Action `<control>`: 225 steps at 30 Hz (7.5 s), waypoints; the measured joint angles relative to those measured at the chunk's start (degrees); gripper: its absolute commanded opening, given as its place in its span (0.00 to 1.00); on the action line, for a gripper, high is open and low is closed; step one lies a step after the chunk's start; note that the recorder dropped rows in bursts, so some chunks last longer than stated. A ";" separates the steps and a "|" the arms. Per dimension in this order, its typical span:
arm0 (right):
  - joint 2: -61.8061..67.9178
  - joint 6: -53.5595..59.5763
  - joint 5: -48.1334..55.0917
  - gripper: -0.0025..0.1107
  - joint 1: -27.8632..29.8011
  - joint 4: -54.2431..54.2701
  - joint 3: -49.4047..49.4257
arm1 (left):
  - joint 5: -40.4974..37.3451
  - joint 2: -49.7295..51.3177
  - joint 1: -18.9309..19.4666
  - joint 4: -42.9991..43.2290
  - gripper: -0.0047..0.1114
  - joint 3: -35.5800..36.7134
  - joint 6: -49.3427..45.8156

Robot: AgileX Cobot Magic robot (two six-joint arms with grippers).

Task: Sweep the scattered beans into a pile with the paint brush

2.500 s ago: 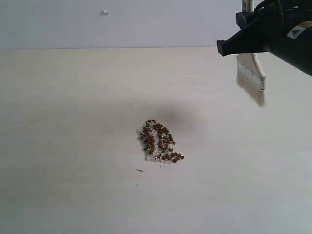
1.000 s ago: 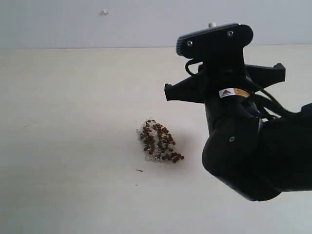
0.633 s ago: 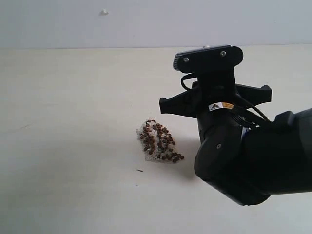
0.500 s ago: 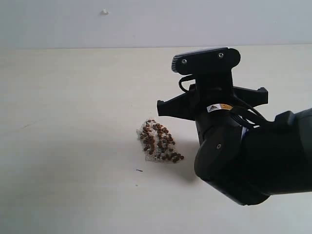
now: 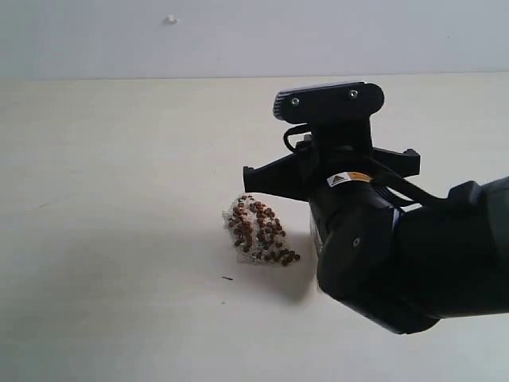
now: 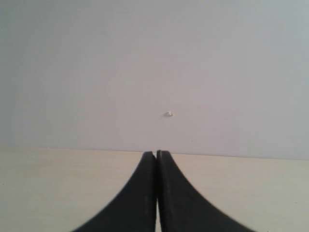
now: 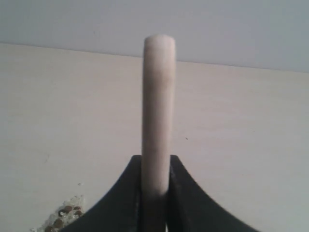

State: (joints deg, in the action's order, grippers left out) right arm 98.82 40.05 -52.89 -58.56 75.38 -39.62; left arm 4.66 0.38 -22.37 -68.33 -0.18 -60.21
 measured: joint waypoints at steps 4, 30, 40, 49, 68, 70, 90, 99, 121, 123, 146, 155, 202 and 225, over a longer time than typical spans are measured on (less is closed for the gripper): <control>0.00 -3.95 0.21 0.02 0.00 -2.78 0.00 | 0.00 0.00 0.00 0.00 0.04 0.00 0.00; -1.27 5.61 -6.88 0.02 -5.59 2.76 0.00 | 0.00 0.00 0.00 0.00 0.04 0.00 0.00; 5.96 -0.21 -8.98 0.02 -7.98 3.35 0.00 | 0.00 0.00 0.00 0.00 0.04 0.00 0.00; 7.07 -8.39 -14.84 0.02 -7.98 -1.70 0.00 | 0.00 0.00 0.00 0.00 0.04 0.00 0.00; -7.74 18.37 -15.91 0.02 -1.91 -2.91 0.00 | 0.00 0.00 0.00 0.00 0.04 0.00 0.00; -8.27 20.02 -15.91 0.02 1.38 -3.21 0.00 | 0.00 0.00 0.00 0.00 0.04 0.00 0.00; -8.27 16.99 4.36 0.02 32.15 -27.39 0.00 | 0.00 0.00 0.00 0.00 0.04 0.00 0.00; -8.27 -7.35 14.32 0.02 39.97 -50.90 0.00 | 0.00 0.00 0.00 0.00 0.04 0.00 0.00; -8.27 -22.16 42.52 0.02 42.59 -70.76 -9.63 | 0.00 0.00 0.00 0.00 0.04 0.00 0.00; -8.27 -22.20 42.61 0.02 42.59 -70.76 -9.63 | 0.00 0.00 0.00 0.00 0.04 0.00 0.00; -8.27 -22.50 57.08 0.02 42.59 -67.51 -17.65 | 0.00 0.00 0.00 0.00 0.04 0.00 0.00; -8.27 -22.65 86.88 0.02 42.59 -63.34 -32.74 | 0.00 0.00 0.00 0.00 0.04 0.00 0.00; 19.70 5.66 103.55 0.02 52.55 -10.56 -24.24 | 0.00 0.00 0.00 0.00 0.04 0.00 0.00; 22.21 7.38 98.75 0.36 52.55 -13.19 -24.24 | 0.00 0.00 0.00 0.00 0.04 0.00 0.00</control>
State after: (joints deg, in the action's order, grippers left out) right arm 121.02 47.43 45.86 -6.01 62.19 -63.85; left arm 4.66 0.38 -22.37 -68.33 -0.18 -60.21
